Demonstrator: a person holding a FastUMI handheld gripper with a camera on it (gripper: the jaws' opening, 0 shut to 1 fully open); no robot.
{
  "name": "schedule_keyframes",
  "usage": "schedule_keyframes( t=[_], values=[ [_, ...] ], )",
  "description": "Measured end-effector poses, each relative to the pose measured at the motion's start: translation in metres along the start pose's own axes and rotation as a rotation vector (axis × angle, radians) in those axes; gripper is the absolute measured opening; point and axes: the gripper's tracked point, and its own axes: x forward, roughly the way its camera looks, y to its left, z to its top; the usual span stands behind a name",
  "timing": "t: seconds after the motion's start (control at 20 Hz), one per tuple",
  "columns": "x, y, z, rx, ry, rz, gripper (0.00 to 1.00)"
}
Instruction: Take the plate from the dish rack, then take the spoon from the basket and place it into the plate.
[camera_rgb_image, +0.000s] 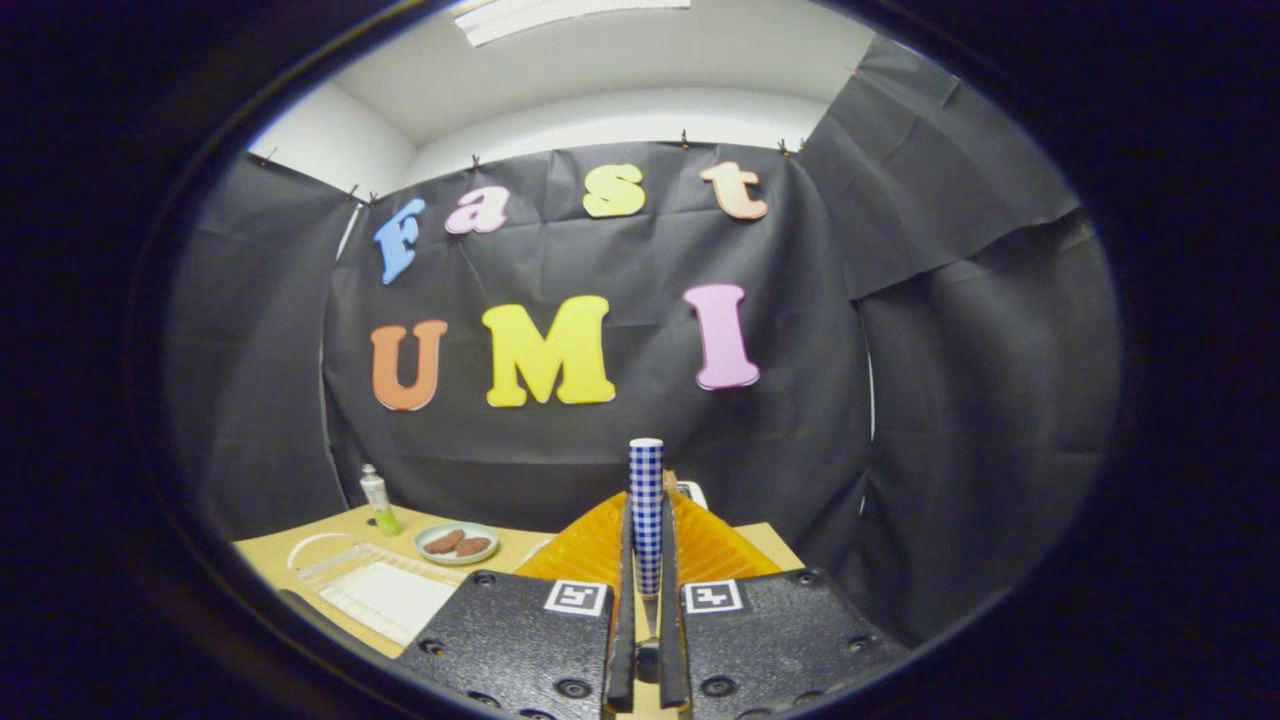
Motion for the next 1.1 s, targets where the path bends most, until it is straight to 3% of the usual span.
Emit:
schedule_keyframes(
  t=[0.3, 0.8, 1.1],
  values=[
    [-0.075, 0.083, 0.022, -0.014, -0.077, 0.045, 0.15],
    [-0.125, 0.202, -0.06, -0.002, -0.058, 0.07, 0.15],
    [-0.116, 0.22, -0.126, -0.029, -0.059, 0.029, 0.17]
  ],
)
